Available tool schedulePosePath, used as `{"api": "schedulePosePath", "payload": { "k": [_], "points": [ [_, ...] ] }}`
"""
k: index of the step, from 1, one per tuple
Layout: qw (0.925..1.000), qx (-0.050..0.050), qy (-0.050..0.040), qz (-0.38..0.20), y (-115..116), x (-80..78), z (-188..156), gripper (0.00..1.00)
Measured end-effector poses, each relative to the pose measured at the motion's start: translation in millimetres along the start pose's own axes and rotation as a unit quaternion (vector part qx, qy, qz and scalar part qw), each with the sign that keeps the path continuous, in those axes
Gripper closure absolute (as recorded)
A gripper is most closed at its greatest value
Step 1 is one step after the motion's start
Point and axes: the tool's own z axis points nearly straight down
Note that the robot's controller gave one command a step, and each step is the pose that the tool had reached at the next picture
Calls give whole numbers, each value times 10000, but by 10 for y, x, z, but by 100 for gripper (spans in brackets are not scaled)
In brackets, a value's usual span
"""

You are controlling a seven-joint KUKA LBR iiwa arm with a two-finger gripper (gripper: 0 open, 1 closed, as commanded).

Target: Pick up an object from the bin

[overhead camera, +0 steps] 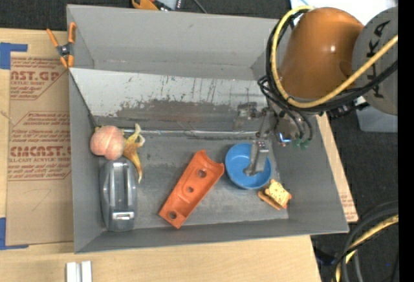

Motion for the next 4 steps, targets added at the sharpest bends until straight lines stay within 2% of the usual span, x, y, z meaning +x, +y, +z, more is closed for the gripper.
{"api": "schedulePosePath", "payload": {
  "k": [1,2,3,4],
  "points": [
    [9999,-2,-67,120,21,0,174,0],
    [9999,-3,-38,126,69,44,-460,0],
    [9998,-3,-143,127,85,7,-520,0],
    [9944,14,-144,-1044,-228,-545,-387,0]
  ]
}}
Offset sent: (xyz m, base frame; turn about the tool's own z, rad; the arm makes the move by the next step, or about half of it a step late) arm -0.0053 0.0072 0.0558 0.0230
